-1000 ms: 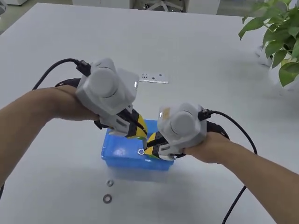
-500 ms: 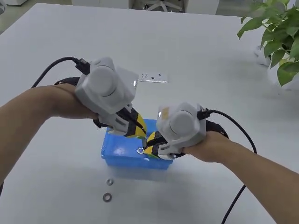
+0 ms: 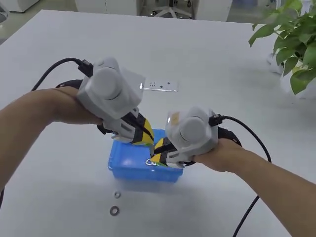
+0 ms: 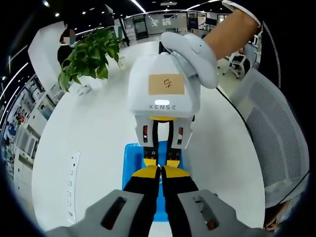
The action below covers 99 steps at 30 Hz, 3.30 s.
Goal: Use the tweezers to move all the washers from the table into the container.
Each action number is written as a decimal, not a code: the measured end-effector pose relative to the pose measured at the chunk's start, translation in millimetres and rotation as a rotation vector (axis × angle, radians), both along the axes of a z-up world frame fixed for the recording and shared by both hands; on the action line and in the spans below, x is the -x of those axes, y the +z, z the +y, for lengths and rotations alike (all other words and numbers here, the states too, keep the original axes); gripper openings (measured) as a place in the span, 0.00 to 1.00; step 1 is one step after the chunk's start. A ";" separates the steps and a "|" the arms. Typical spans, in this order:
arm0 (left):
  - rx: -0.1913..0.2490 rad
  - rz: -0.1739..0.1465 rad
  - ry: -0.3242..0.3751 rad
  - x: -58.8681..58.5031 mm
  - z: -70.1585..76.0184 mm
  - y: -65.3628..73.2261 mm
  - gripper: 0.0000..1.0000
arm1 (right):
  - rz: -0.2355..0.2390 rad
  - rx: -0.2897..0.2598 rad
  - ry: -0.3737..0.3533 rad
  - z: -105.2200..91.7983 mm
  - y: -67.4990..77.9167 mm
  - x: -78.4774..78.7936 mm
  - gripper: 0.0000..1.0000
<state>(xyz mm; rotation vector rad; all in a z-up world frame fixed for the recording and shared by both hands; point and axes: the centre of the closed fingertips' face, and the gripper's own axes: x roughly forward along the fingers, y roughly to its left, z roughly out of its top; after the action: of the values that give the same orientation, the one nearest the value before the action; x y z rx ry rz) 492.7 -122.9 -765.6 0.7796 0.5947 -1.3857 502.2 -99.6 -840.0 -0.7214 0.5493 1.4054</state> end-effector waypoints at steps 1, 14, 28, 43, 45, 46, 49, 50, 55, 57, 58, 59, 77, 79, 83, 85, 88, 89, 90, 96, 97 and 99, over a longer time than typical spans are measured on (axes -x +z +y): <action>0.002 -0.001 0.002 0.7 0.0 2.2 0.06 | -0.002 -0.003 -0.001 0.1 2.1 0.2 0.11; 0.001 -0.022 0.008 13.2 5.9 27.7 0.06 | -0.034 -0.040 -0.005 7.3 27.4 10.8 0.11; -0.012 -0.025 0.026 34.7 18.3 39.6 0.06 | -0.035 -0.070 -0.003 17.4 40.7 32.4 0.12; -0.020 0.004 0.044 63.9 27.9 28.6 0.06 | 0.008 -0.085 0.015 30.1 32.4 63.4 0.12; -0.020 0.007 0.046 66.7 28.6 27.5 0.06 | 0.012 -0.087 0.020 31.3 31.3 66.8 0.12; -0.022 0.008 0.048 68.6 29.4 26.4 0.06 | 0.013 -0.087 0.022 31.8 30.7 67.9 0.12; -0.023 0.015 0.050 73.4 31.0 24.0 0.06 | 0.022 -0.090 0.030 33.8 27.9 74.1 0.12; -0.023 0.017 0.052 75.4 32.0 22.5 0.06 | 0.023 -0.090 0.032 34.3 26.7 76.8 0.12; -0.024 0.034 0.056 85.5 34.8 15.7 0.06 | 0.037 -0.095 0.045 37.0 19.5 88.8 0.12; -0.026 0.039 0.057 88.9 35.8 12.7 0.06 | 0.043 -0.093 0.049 38.0 16.9 93.0 0.12; -0.028 0.045 0.059 90.8 36.7 10.9 0.06 | 0.045 -0.092 0.053 38.7 15.1 95.2 0.12; -0.029 0.046 0.061 91.6 37.3 9.8 0.06 | 0.047 -0.093 0.055 39.3 13.9 96.6 0.12; -0.031 0.064 0.085 107.5 49.3 -9.1 0.05 | 0.079 -0.097 0.087 53.0 -5.2 112.6 0.12; -0.032 0.067 0.087 108.8 51.0 -10.9 0.05 | 0.082 -0.097 0.093 55.4 -7.5 114.2 0.12; -0.032 0.076 0.089 111.2 54.1 -13.8 0.05 | 0.090 -0.101 0.095 58.2 -9.0 116.8 0.12; -0.028 0.079 0.090 111.4 55.3 -14.9 0.05 | 0.090 -0.104 0.095 59.3 -10.3 117.6 0.12; -0.032 0.087 0.091 112.0 57.1 -17.8 0.05 | 0.098 -0.107 0.094 60.8 -12.7 120.1 0.12; -0.033 0.090 0.090 112.4 57.5 -18.8 0.05 | 0.102 -0.107 0.093 61.1 -13.2 120.8 0.12; -0.035 0.093 0.090 112.8 58.2 -20.5 0.05 | 0.101 -0.107 0.094 61.5 -14.1 121.3 0.13; -0.026 0.110 0.092 115.1 58.9 -24.9 0.05 | 0.108 -0.103 0.095 62.4 -18.1 123.8 0.13; -0.024 0.113 0.094 115.1 59.2 -24.5 0.06 | 0.110 -0.104 0.093 62.6 -18.2 123.9 0.13; -0.025 0.114 0.097 114.8 60.1 -24.1 0.05 | 0.112 -0.108 0.092 63.4 -17.6 124.1 0.14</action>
<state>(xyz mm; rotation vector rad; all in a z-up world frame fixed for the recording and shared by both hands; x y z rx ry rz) 378.0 -62.8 -789.7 0.6855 0.7312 -1.3416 378.1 -36.3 -857.5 -0.5899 0.5282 1.5566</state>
